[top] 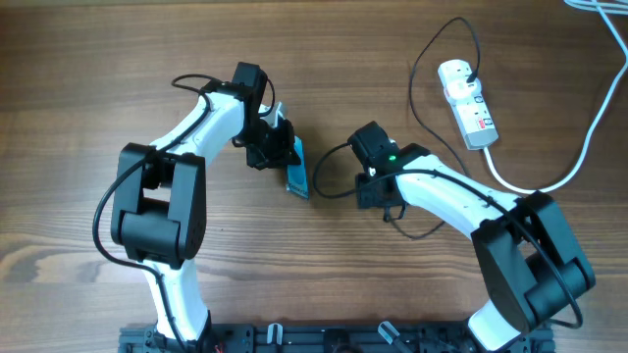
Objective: Plug charger to phone and switch on socket
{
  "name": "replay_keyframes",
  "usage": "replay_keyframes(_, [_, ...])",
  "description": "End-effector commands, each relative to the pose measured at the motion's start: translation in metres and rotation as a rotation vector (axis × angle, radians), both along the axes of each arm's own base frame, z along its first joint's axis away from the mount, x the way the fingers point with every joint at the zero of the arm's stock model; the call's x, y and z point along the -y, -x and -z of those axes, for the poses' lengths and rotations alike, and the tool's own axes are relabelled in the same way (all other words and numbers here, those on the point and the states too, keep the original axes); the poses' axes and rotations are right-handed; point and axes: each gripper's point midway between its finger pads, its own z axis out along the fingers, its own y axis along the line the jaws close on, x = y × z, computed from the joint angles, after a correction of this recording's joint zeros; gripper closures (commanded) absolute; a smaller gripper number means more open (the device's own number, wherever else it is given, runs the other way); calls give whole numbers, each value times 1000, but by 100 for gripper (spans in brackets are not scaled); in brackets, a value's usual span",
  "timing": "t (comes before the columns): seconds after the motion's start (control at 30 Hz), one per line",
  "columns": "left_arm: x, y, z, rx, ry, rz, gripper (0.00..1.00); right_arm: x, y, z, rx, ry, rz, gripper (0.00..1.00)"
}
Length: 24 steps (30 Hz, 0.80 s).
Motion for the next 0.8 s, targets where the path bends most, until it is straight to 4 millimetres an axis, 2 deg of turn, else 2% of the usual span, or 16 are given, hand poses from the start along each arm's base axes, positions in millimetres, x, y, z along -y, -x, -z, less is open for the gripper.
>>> replay_keyframes(0.0, [3, -4, -11, 22, 15, -6, 96, 13, -2, 9, 17, 79, -8, 39])
replay_keyframes(0.13, [3, -4, -11, 22, 15, -6, 96, 13, -7, 8, 41, 83, -22, 35])
replay_keyframes(0.17, [3, -4, -11, 22, 15, -6, 96, 12, -7, 9, 38, 83, -43, 30])
replay_keyframes(0.23, [3, -4, -11, 23, 15, -6, 96, 5, -4, 10, 17, 55, -130, 4])
replay_keyframes(0.27, [3, -4, -11, 23, 15, -6, 96, -1, -2, 10, 7, 28, -168, 0])
replay_keyframes(0.33, [3, -4, -11, 23, 15, -6, 96, -12, 0, 10, -4, -22, -217, 0])
replay_keyframes(0.4, [3, -4, -11, 23, 15, -5, 96, -13, -4, 9, 13, -25, -233, 0])
replay_keyframes(0.53, [3, -4, -11, 22, 15, -5, 96, 1, -18, 7, 77, 62, -185, 0])
replay_keyframes(0.57, [3, -4, -11, 22, 15, -5, 96, 6, -21, 5, 94, 90, -156, 4])
replay_keyframes(0.7, [3, -4, -11, 23, 15, -5, 96, 8, -20, 6, 91, 98, -154, 31])
replay_keyframes(0.77, [3, -5, -11, 24, 15, -5, 96, 5, -15, 7, 69, 77, -160, 32])
